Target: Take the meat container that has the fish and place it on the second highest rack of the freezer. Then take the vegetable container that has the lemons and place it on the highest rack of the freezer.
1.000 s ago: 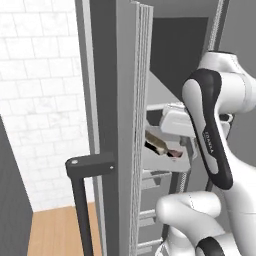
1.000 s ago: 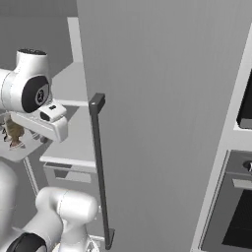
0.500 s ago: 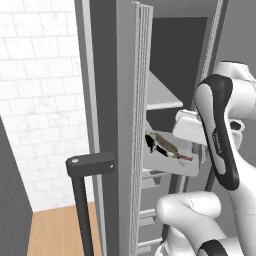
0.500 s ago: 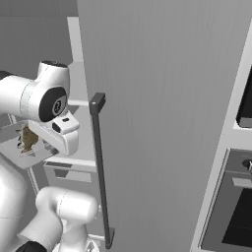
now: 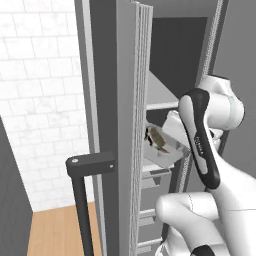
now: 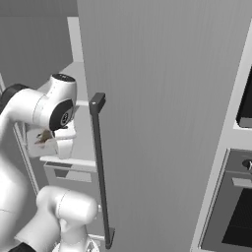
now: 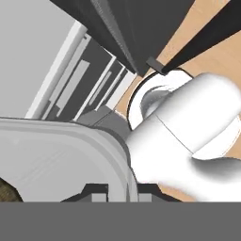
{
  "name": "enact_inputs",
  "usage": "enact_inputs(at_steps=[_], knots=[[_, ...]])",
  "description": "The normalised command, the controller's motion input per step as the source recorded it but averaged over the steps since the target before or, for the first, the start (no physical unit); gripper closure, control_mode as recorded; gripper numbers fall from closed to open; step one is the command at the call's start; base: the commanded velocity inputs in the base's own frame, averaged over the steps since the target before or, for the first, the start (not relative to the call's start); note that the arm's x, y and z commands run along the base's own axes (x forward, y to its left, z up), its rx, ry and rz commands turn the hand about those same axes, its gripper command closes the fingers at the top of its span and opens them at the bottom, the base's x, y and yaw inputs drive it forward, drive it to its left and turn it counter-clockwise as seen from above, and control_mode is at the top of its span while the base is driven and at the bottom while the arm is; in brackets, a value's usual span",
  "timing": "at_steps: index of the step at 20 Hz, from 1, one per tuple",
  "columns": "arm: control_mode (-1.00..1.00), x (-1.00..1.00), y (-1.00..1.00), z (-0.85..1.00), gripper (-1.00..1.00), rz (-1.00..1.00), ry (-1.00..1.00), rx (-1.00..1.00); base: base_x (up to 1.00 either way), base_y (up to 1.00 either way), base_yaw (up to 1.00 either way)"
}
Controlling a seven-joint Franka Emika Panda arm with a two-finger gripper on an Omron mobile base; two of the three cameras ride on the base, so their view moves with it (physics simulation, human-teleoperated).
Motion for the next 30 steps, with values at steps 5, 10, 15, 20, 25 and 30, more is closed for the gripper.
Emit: enact_inputs(at_steps=[5, 10, 15, 20, 25, 30], knots=[[-1.00, 0.63, 0.57, -0.47, 1.00, -0.28, 0.00, -0.06, 0.00, 0.00, 0.00], [-1.00, 0.59, 0.40, -0.52, 1.00, -0.29, 0.01, -0.15, 0.00, 0.00, 0.00], [-1.00, 0.58, 0.08, -0.49, 1.00, -0.25, 0.00, -0.14, 0.00, 0.00, 0.00], [-1.00, 0.73, 0.00, -0.45, 1.00, -0.15, 0.00, -0.07, 0.00, 0.00, 0.00], [-1.00, 0.63, 0.00, -0.51, 1.00, -0.03, 0.00, -0.01, 0.00, 0.00, 0.00], [-1.00, 0.59, 0.00, -0.52, 1.00, 0.00, 0.00, 0.00, 0.00, 0.00, 0.00]])
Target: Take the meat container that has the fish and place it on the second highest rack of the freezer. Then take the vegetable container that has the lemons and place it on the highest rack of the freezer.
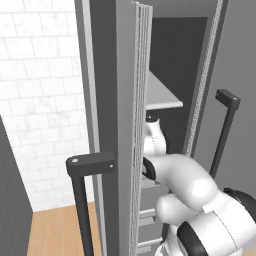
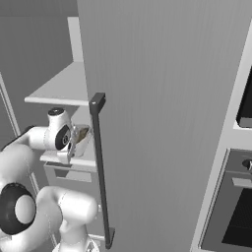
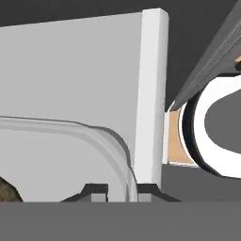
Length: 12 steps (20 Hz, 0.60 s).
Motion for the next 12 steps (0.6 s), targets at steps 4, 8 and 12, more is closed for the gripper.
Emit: enact_inputs(at_steps=[4, 8, 12], knots=[[-1.00, 0.41, 0.00, -0.51, 1.00, 0.00, 0.00, 0.00, 0.00, 0.00, 0.00], [-1.00, 0.01, 0.00, -0.46, -1.00, 0.00, 0.00, -0.01, 0.00, 0.00, 0.00], [-1.00, -0.47, 0.00, -0.08, -1.00, 0.00, -0.19, 0.00, 0.00, 0.00, 0.00]])
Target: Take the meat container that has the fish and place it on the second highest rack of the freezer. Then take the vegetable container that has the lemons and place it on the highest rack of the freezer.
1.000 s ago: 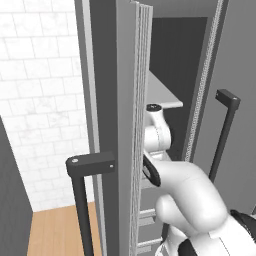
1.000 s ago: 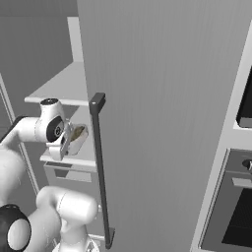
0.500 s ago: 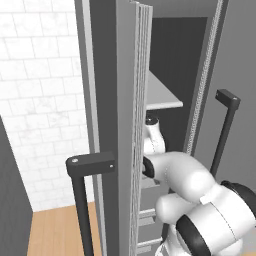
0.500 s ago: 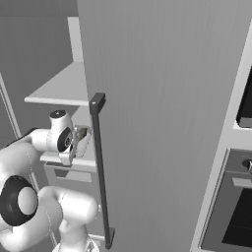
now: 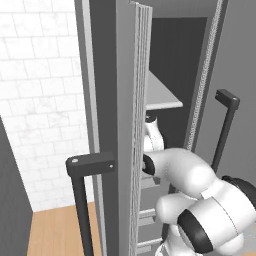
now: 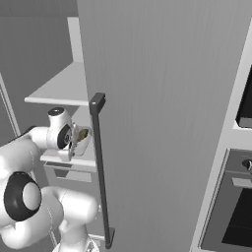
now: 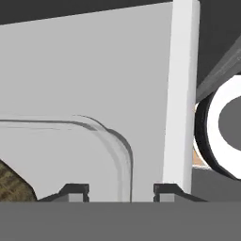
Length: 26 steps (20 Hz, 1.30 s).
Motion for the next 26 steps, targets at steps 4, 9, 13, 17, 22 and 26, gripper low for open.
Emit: enact_inputs(at_steps=[4, 9, 13, 17, 22, 26], knots=[[-1.00, -0.55, 0.00, 0.60, -1.00, 0.00, -0.31, 0.00, 0.00, 0.00, 0.00], [-1.00, -0.61, 0.00, 0.99, -1.00, 0.00, -0.19, 0.04, 0.00, 0.00, 0.00], [-1.00, -0.96, -0.01, 1.00, -1.00, 0.00, -0.01, 0.07, 0.00, 0.00, 0.00], [-1.00, -0.97, -0.12, 1.00, -1.00, 0.00, 0.05, 0.08, 0.00, 0.00, 0.00], [-1.00, -0.34, -0.16, 1.00, -1.00, 0.08, 0.27, 0.04, 0.00, 0.00, 0.00], [-1.00, -0.07, -0.08, 1.00, -1.00, 0.27, 0.22, -0.02, 0.00, 0.00, 0.00]])
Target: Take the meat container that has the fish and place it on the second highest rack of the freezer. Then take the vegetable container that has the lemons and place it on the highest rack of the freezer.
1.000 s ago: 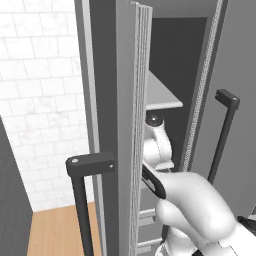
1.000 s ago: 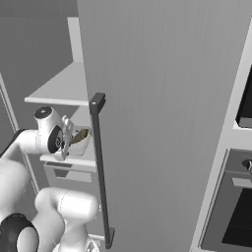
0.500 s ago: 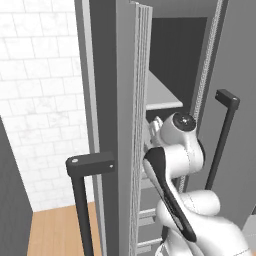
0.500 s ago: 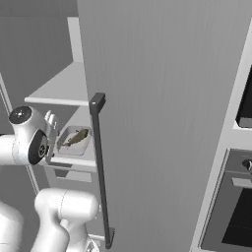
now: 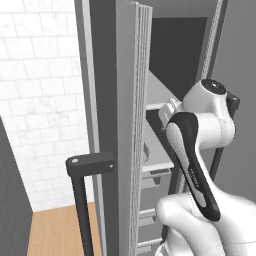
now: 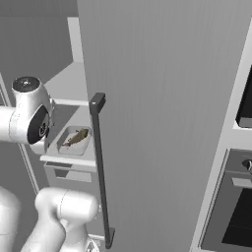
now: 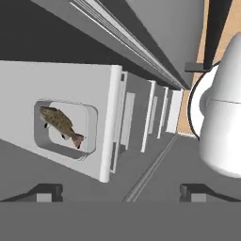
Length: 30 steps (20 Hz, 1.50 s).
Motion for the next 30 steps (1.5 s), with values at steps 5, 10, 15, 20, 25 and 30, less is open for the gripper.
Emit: enact_inputs(at_steps=[5, 10, 15, 20, 25, 30], knots=[[-1.00, -0.35, 0.00, 0.66, -1.00, 0.52, 0.07, -0.24, 0.00, 0.00, 0.00], [-1.00, -0.39, -0.07, 0.15, -1.00, 0.70, 0.00, -0.34, 0.00, 0.00, 0.00], [-1.00, -0.22, -0.31, -0.30, -1.00, 0.76, -0.03, -0.11, 0.00, 0.00, 0.00], [-1.00, -0.07, -0.08, -0.48, -1.00, 0.45, -0.06, -0.03, 0.00, 0.00, 0.00], [1.00, -0.10, 0.00, -0.27, -1.00, 0.15, -0.04, -0.05, -0.36, -0.05, 0.05], [1.00, 0.00, 0.00, 0.00, -1.00, 0.00, 0.00, 0.00, -0.97, -0.45, 0.01]])
